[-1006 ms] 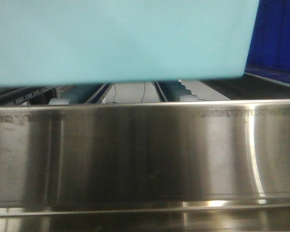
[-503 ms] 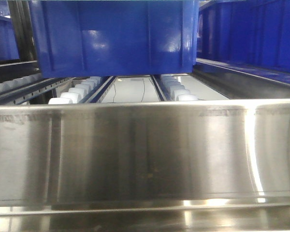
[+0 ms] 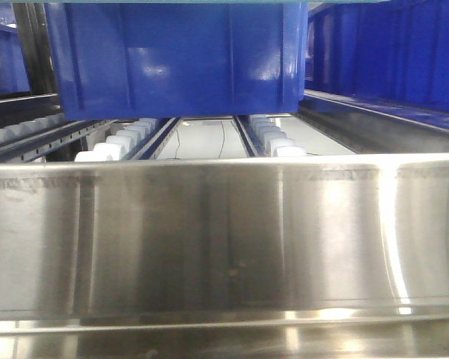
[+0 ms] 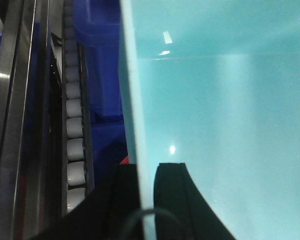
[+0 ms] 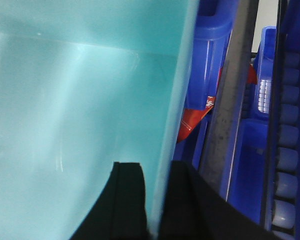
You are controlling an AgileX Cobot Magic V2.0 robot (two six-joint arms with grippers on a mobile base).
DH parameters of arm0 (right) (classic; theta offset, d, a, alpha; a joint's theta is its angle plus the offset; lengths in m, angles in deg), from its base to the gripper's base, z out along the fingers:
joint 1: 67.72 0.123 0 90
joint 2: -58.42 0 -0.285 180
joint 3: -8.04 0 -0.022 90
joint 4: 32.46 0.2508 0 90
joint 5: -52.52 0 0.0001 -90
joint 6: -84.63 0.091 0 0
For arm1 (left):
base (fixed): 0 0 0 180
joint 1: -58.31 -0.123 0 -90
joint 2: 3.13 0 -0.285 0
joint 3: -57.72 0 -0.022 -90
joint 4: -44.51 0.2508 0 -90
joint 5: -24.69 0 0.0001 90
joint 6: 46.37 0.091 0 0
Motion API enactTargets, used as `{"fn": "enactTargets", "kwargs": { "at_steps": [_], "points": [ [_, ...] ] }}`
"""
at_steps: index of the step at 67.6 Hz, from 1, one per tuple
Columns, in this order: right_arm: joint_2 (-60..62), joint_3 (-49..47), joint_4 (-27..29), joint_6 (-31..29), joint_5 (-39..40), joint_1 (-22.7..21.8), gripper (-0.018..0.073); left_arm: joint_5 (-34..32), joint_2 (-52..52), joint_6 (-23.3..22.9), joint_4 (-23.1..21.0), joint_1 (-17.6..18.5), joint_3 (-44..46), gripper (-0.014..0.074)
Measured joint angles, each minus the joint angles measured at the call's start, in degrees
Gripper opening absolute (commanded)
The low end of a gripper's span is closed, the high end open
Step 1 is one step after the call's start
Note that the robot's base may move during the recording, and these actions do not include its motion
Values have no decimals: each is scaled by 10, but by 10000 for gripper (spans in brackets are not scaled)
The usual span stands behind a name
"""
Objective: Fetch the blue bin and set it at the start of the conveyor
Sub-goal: 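Hold the teal bin with both grippers and back away from the rack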
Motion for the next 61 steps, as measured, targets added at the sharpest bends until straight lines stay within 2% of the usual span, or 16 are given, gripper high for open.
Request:
{"fn": "enactTargets", "kwargs": {
  "at_steps": [61],
  "points": [
    [0, 0, 0, 1, 0, 0, -153, 0, 0, 0, 0, 0, 0, -111]
  ]
}}
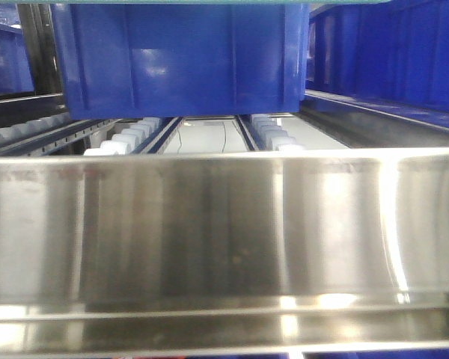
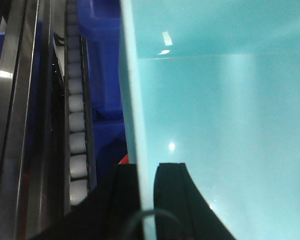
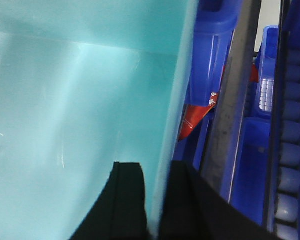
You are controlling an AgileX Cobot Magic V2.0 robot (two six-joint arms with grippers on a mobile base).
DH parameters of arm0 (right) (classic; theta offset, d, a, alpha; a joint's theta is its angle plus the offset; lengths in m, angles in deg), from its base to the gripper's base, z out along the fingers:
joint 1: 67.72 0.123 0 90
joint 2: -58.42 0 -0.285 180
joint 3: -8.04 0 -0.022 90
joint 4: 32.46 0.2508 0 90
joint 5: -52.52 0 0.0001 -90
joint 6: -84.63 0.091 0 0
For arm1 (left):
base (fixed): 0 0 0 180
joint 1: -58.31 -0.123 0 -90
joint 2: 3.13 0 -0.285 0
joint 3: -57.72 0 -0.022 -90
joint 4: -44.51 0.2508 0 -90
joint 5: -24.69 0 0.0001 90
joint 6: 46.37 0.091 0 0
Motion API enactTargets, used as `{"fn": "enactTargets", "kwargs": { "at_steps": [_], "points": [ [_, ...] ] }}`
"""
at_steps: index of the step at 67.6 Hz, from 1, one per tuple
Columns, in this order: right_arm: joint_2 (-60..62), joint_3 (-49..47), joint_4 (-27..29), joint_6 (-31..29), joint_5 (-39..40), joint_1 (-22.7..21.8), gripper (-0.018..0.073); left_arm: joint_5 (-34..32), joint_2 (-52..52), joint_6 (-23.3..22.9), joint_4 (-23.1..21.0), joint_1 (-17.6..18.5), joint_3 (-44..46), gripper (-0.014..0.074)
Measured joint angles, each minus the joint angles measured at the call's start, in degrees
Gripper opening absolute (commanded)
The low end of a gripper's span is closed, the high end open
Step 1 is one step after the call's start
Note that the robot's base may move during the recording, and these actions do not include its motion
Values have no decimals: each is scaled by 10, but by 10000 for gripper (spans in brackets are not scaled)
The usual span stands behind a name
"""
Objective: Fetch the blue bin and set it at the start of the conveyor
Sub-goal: 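Hold the teal bin with both grippers and back away from the rack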
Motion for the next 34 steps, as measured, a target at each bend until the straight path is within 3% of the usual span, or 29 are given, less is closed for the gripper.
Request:
{"fn": "enactTargets", "kwargs": {
  "at_steps": [34],
  "points": [
    [0, 0, 0, 0, 19, 0, -153, -2, 0, 0, 2, 0, 0, -111]
  ]
}}
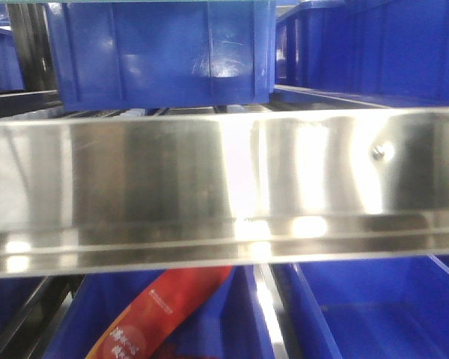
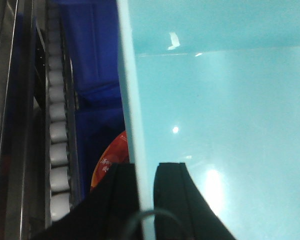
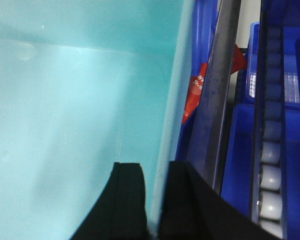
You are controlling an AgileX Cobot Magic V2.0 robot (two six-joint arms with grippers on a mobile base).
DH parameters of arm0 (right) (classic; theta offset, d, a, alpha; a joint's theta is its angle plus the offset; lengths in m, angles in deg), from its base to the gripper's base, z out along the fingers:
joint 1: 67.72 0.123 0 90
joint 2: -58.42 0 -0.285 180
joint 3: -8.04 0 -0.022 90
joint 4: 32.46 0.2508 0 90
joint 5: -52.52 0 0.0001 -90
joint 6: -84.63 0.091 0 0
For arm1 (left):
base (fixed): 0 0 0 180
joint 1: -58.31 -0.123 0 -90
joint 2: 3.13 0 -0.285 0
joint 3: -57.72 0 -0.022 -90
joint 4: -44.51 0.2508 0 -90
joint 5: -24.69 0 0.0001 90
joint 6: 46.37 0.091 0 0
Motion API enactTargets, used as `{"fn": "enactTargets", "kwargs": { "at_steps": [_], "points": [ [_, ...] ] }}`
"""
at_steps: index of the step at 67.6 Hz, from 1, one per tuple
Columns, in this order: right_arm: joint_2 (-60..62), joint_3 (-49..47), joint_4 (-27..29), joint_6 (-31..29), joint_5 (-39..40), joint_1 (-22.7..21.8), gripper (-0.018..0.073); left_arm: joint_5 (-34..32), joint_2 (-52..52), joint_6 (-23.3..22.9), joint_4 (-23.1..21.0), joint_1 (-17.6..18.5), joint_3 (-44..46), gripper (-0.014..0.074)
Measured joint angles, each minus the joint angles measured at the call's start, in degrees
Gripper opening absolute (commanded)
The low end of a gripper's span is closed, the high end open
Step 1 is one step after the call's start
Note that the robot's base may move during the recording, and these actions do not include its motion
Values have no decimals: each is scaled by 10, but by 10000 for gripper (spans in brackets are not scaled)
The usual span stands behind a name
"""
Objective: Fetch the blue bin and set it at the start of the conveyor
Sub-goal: 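Hold the teal bin with both grippers and back away from the rack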
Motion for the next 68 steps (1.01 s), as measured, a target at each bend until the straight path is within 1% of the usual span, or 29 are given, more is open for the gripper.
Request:
{"fn": "enactTargets", "kwargs": {
  "at_steps": [68],
  "points": [
    [0, 0, 0, -1, 4, 0, -153, 0, 0, 0, 2, 0, 0, -111]
  ]
}}
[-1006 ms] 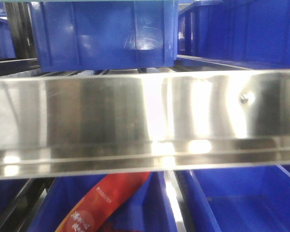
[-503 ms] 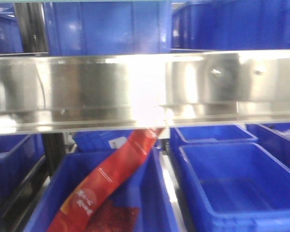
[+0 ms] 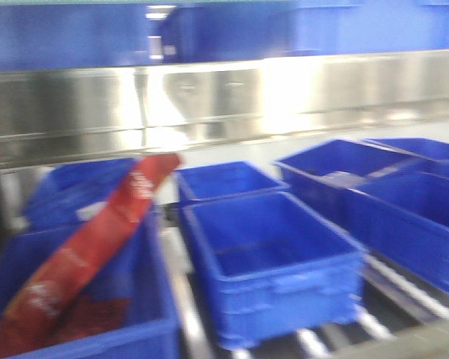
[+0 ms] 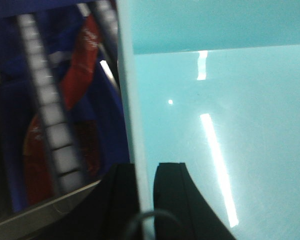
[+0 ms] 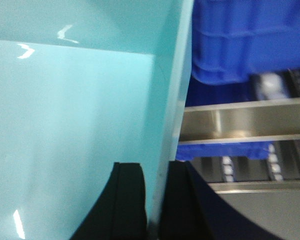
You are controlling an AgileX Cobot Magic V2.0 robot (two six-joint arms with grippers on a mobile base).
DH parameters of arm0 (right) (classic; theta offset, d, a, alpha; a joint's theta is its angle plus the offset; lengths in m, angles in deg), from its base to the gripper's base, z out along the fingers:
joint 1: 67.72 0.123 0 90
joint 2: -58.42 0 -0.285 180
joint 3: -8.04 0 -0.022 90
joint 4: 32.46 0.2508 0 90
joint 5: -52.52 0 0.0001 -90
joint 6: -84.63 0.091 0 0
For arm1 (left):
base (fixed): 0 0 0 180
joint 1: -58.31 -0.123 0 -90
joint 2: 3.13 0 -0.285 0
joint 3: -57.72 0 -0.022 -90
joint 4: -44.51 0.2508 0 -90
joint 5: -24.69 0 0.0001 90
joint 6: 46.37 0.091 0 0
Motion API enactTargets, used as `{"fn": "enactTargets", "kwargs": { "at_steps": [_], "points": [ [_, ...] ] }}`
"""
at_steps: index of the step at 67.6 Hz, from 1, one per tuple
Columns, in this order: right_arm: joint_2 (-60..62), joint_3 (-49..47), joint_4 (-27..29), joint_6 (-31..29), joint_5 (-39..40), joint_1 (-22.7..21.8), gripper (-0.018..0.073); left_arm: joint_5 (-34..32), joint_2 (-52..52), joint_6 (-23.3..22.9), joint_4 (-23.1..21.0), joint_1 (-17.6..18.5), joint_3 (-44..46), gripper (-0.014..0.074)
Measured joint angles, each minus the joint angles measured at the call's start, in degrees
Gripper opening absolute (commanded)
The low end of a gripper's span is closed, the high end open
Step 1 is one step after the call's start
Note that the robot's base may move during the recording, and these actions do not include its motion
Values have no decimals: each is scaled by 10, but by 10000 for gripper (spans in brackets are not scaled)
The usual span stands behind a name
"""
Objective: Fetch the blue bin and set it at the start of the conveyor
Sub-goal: 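Hold the teal bin with both grippers and back away from the rack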
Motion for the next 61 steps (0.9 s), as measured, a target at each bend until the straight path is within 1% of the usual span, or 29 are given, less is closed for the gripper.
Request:
{"fn": "enactTargets", "kwargs": {
  "at_steps": [61],
  "points": [
    [0, 0, 0, 0, 1, 0, -153, 0, 0, 0, 0, 0, 0, -111]
  ]
}}
